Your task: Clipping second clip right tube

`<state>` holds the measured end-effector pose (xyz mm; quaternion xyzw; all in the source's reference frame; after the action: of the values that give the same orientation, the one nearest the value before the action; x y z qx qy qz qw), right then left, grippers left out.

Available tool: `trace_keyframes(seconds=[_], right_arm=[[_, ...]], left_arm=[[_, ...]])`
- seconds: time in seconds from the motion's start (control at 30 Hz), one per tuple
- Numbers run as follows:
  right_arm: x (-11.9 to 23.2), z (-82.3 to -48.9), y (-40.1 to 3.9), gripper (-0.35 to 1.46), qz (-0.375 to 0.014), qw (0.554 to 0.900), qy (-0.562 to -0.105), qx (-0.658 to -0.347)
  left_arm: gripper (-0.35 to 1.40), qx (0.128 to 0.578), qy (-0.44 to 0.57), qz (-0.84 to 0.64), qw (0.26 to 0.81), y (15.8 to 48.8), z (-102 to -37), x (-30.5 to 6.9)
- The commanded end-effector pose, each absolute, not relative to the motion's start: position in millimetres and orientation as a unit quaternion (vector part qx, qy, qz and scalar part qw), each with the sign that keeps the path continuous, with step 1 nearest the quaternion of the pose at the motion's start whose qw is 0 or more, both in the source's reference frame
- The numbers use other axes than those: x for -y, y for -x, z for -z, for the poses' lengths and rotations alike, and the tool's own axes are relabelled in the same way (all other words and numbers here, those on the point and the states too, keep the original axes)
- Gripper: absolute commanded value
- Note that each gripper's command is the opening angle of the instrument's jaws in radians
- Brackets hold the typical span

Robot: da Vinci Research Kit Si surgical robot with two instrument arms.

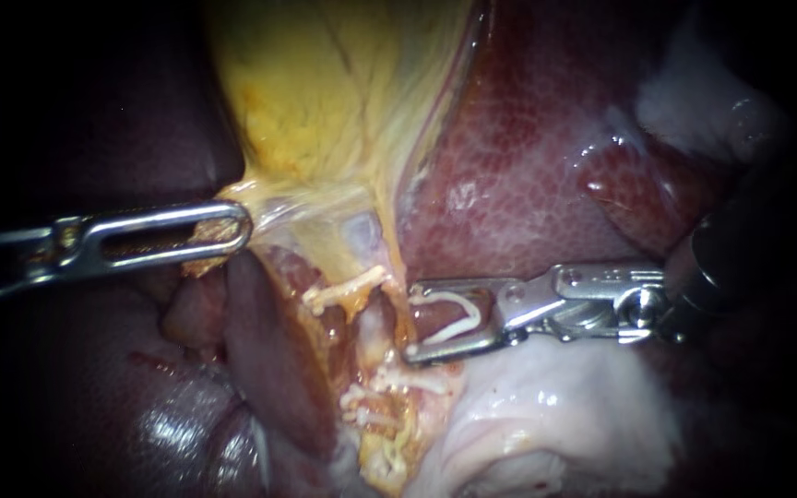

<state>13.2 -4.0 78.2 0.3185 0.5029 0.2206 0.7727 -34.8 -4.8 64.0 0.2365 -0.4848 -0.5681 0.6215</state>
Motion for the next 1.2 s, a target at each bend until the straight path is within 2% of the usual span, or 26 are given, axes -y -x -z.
trace_keyframes(seconds=[0.03, 0.3, 0.6, 0.63, 0.73, 0.77, 1.2], right_arm=[[4.2, -78.0, -13.5, 0.59, -0.216, 0.768, -0.326, -0.507], [6.8, -77.9, -14.6, 0.51, -0.180, 0.757, -0.377, -0.503], [7.9, -79.1, -15.2, 0.49, -0.184, 0.756, -0.386, -0.496], [7.8, -79.0, -15.1, 0.39, -0.186, 0.755, -0.388, -0.495], [7.4, -78.7, -14.6, -0.23, -0.206, 0.750, -0.402, -0.484], [7.1, -78.8, -14.5, -0.35, -0.208, 0.749, -0.404, -0.482], [6.9, -79.6, -14.2, -0.35, -0.213, 0.751, -0.407, -0.475]], left_arm=[[-0.35, 0.485, -0.236, 0.568, 0.621, 34.8, -64.0, 4.8], [-0.35, 0.485, -0.236, 0.568, 0.621, 34.9, -64.1, 4.9], [-0.35, 0.485, -0.236, 0.568, 0.621, 34.9, -64.2, 4.9], [-0.35, 0.485, -0.236, 0.568, 0.621, 34.9, -64.2, 4.9], [-0.35, 0.485, -0.235, 0.568, 0.621, 35.0, -64.2, 5.0], [-0.35, 0.485, -0.236, 0.568, 0.621, 35.0, -64.2, 5.0], [-0.35, 0.485, -0.235, 0.568, 0.621, 35.0, -64.3, 5.0]])
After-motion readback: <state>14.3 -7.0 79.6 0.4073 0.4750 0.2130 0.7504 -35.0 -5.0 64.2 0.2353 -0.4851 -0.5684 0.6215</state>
